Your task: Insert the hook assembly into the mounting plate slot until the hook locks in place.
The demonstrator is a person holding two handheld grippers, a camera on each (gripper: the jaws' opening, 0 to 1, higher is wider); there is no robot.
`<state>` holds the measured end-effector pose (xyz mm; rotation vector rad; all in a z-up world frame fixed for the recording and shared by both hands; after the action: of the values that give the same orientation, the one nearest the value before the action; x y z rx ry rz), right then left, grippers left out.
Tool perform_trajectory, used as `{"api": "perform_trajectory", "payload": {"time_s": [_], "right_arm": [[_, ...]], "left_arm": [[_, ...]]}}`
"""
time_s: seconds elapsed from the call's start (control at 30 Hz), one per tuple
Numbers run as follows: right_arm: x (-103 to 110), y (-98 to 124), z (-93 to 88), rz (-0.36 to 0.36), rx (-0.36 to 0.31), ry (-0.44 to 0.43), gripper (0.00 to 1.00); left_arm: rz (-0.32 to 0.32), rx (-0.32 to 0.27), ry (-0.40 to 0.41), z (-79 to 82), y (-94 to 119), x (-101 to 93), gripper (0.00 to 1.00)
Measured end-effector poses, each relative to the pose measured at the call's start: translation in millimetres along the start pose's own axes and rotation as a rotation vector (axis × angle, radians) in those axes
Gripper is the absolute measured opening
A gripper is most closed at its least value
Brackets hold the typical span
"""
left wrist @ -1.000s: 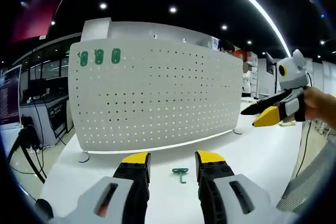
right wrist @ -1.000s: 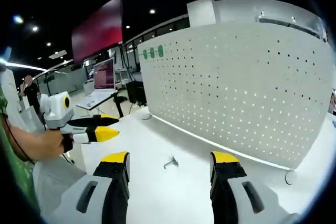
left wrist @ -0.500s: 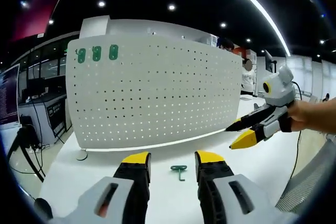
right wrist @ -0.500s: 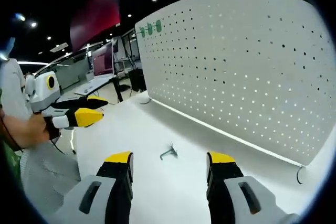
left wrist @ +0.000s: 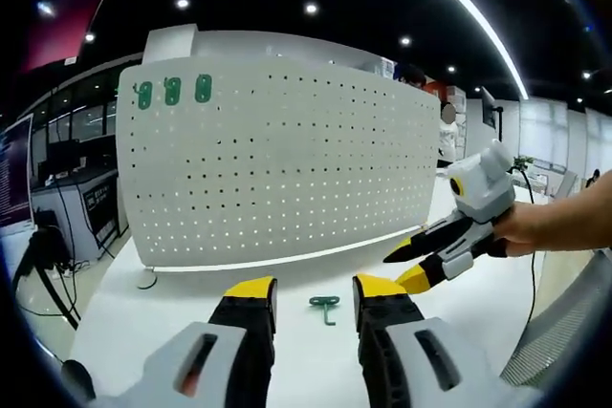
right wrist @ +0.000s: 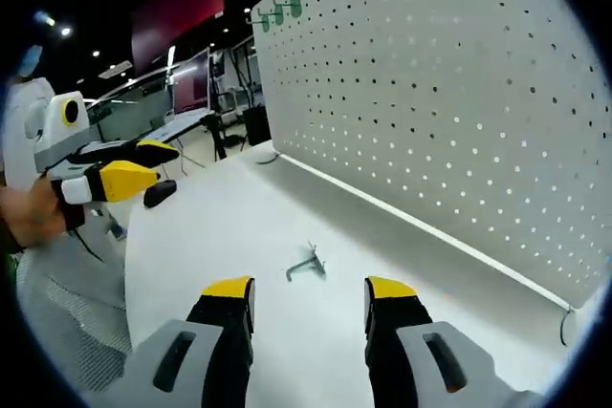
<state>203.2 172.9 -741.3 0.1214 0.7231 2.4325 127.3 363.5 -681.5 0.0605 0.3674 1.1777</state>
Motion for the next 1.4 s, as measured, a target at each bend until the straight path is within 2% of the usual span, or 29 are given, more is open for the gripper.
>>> {"api": "perform_trajectory", "payload": {"time_s": [0.57, 1.07, 1.4], "right_arm": [[-3, -42, -11.3, 0.035, 0.047, 0.032, 0.34], [-7, -68, -23.0, 0.052, 0.076, 0.051, 0.2], [-8, -78, -25.1, 0.057, 0.068, 0.048, 0.14]], "left_arm": [[-0.011, 0.021, -0.001, -4.0, -3, -0.2, 0.31], [-0.012, 0.041, 0.002, -8.5, -6, 0.7, 0.31], [-0.013, 0.055, 0.004, -11.1, -8, 0.7, 0.29]]}}
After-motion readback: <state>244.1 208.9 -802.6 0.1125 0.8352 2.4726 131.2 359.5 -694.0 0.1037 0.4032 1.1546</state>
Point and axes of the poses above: the point that each gripper's makers call its tool centre point, and the gripper's own axes: y roughly backward along the fingers, x roughly to its left, z roughly out of its top, the point moved 7 cm from there along y, roughly backward along the fingers, and after that the axes turned 12 degrees about y, right-handed, at the moved point
